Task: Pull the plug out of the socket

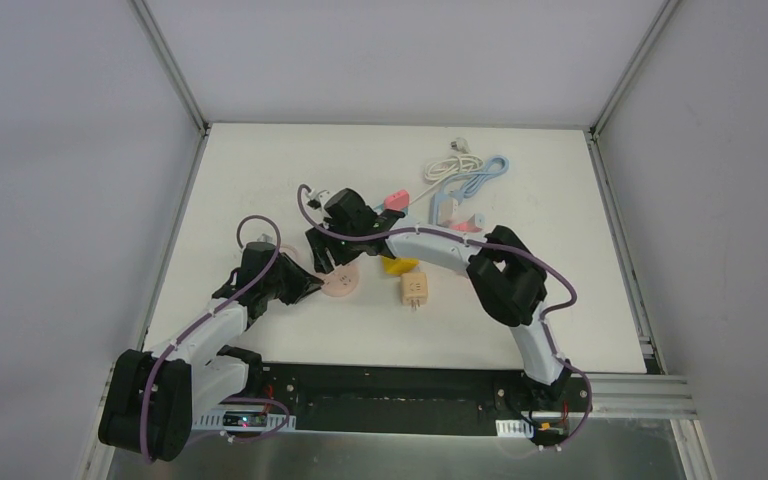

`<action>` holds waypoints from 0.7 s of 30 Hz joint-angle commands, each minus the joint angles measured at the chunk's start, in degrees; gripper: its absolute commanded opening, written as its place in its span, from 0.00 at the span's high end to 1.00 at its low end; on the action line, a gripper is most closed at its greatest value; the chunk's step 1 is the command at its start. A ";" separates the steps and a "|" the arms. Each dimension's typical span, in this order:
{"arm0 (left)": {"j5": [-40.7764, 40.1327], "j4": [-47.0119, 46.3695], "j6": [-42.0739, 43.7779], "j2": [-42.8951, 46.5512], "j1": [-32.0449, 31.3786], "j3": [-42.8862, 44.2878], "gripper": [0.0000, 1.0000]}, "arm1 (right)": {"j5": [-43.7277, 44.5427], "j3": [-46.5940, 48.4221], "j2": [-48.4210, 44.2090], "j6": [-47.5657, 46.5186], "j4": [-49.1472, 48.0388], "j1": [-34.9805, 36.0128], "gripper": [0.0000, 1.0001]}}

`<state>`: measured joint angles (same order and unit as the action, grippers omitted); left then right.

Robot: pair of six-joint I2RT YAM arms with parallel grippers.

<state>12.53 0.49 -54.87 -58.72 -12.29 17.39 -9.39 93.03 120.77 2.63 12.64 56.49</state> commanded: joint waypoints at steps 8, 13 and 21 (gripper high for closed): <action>-5.25 12.19 2.82 -1.37 -0.21 -3.34 0.83 | -13.69 -2.09 -8.12 9.24 -11.77 -1.50 1.00; -5.44 12.85 2.86 -1.14 -0.19 -2.84 0.83 | 1.75 2.82 -4.41 -1.52 -1.80 3.35 1.00; -5.73 13.29 2.82 -0.88 -0.19 -2.83 0.84 | -2.40 1.29 -7.76 1.00 -4.63 0.67 1.00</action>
<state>12.51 1.89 -54.85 -57.67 -12.32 17.39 -3.62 92.66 119.61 -0.80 13.23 59.05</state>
